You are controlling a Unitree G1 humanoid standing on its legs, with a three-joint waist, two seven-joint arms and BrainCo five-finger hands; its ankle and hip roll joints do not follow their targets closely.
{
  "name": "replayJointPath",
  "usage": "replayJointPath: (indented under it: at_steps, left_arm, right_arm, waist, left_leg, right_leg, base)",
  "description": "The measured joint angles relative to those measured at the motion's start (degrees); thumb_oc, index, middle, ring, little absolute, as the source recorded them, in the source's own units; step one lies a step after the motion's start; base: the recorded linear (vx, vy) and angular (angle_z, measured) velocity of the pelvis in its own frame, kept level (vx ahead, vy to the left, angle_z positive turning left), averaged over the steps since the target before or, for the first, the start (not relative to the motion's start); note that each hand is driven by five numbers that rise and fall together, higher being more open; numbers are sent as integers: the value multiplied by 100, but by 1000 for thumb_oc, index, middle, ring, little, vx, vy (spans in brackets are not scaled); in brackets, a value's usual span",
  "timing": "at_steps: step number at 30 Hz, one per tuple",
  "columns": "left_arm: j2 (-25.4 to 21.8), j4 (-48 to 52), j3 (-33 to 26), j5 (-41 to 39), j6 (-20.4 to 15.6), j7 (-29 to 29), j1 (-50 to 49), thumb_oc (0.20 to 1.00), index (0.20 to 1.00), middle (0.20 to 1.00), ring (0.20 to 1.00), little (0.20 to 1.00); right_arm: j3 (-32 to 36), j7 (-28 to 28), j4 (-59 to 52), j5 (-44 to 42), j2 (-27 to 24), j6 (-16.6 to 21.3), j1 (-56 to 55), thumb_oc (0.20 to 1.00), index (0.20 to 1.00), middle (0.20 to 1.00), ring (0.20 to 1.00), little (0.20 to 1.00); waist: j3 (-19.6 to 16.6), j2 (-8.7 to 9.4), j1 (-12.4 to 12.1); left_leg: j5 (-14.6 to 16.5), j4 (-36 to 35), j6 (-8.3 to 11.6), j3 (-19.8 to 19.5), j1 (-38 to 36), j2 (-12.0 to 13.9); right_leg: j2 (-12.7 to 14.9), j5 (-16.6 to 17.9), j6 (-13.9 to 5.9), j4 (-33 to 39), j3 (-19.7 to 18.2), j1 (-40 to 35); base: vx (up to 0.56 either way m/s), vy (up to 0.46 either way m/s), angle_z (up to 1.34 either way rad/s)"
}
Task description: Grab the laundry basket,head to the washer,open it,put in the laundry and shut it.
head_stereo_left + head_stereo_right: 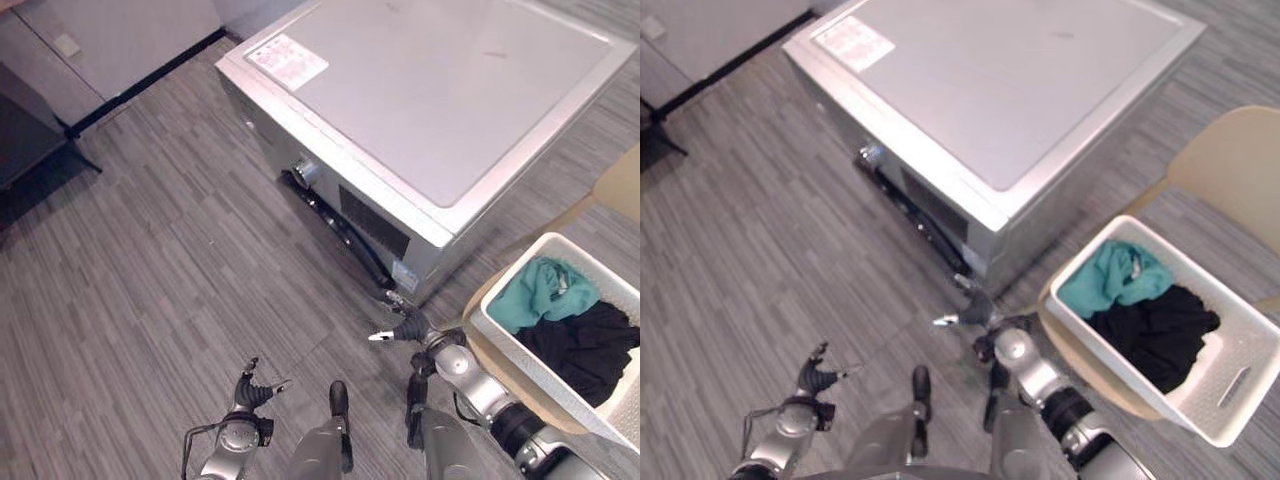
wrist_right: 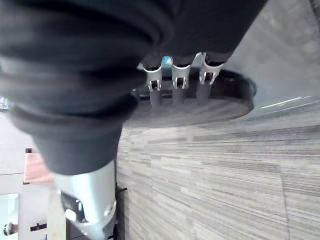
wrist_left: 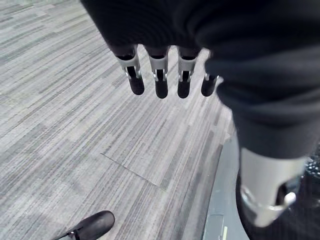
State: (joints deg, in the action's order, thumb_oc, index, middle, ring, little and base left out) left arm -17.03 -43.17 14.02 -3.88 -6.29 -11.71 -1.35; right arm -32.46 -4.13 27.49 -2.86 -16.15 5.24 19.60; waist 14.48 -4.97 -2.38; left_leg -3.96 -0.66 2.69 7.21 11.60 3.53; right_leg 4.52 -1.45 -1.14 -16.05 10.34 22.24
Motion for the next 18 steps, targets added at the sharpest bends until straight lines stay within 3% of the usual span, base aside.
replayJointPath:
  at_steps: [9, 18]
  left_arm:
    - [-7, 13, 32, -56, -107, -220, 171, 1000, 1000, 1000, 1000, 1000]
    - [-8, 24, 158, -60, -132, -256, 412, 1000, 1000, 1000, 1000, 1000]
  right_arm:
    - [609, -992, 0, 104, 44, 138, 686, 1000, 1000, 1000, 1000, 1000]
    - [546, -1208, 85, 269, 166, 130, 727, 1000, 1000, 1000, 1000, 1000]
  waist:
    - [194, -57, -163]
    - [492, -49, -245]
  left_leg:
    - [-149, -42, -50, -132, 340, -112]
    - [-182, -88, -56, -184, 402, -125]
  right_leg:
    - [146, 61, -86, -37, 88, 287]
    - [154, 86, -52, 65, 179, 285]
  base:
    - [-36, 37, 10]
    - [-2, 9, 4]
